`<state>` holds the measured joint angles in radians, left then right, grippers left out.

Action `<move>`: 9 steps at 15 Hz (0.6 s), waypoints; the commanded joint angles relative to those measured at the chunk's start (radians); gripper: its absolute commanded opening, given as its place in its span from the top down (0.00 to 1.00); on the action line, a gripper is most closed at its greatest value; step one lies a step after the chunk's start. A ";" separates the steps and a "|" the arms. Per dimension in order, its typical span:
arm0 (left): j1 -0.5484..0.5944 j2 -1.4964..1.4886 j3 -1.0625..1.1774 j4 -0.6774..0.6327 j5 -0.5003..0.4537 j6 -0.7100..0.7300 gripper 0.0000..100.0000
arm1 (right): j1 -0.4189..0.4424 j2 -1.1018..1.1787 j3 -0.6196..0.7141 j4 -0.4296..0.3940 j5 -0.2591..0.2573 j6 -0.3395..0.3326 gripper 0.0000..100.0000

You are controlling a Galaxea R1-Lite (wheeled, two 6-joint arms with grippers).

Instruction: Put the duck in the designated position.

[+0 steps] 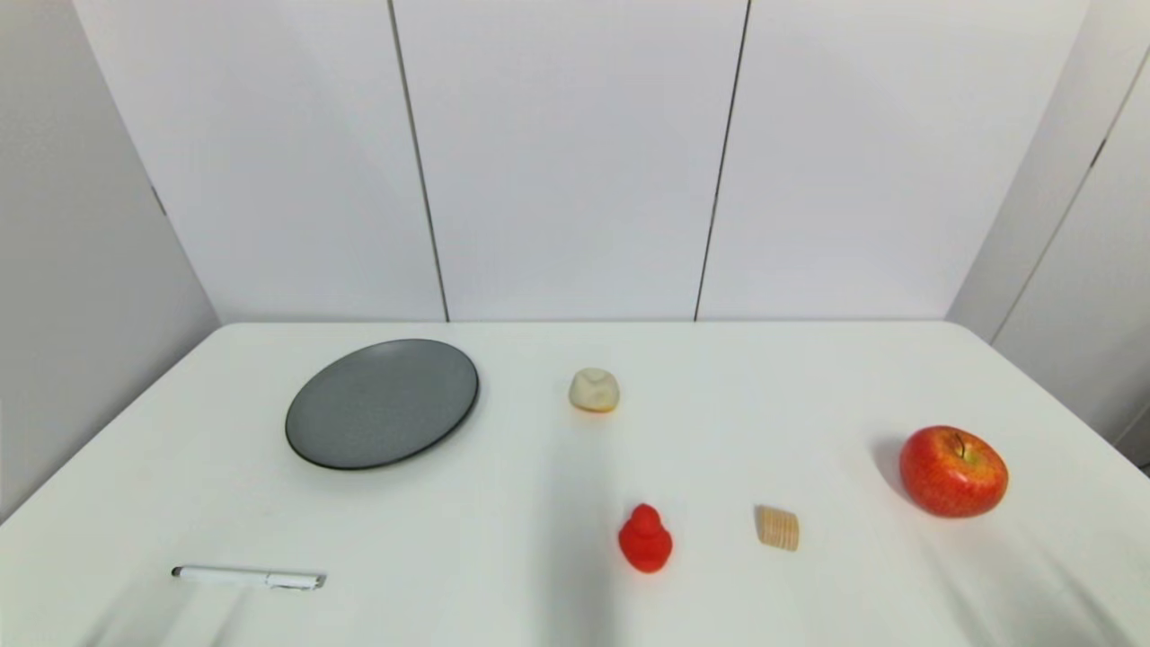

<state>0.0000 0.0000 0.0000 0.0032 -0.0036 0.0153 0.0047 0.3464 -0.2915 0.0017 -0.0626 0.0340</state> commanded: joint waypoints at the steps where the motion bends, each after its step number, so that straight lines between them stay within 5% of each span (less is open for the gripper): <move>1: 0.000 0.000 0.000 0.000 -0.001 0.000 0.00 | 0.047 0.272 -0.238 -0.002 -0.014 -0.003 0.00; 9: 0.000 0.000 0.000 0.000 -0.001 0.000 0.00 | 0.176 0.618 -0.630 0.003 0.001 -0.019 0.00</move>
<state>0.0000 0.0000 0.0000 0.0032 -0.0038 0.0153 0.1500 0.8111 -0.7928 -0.0013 -0.0734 0.0302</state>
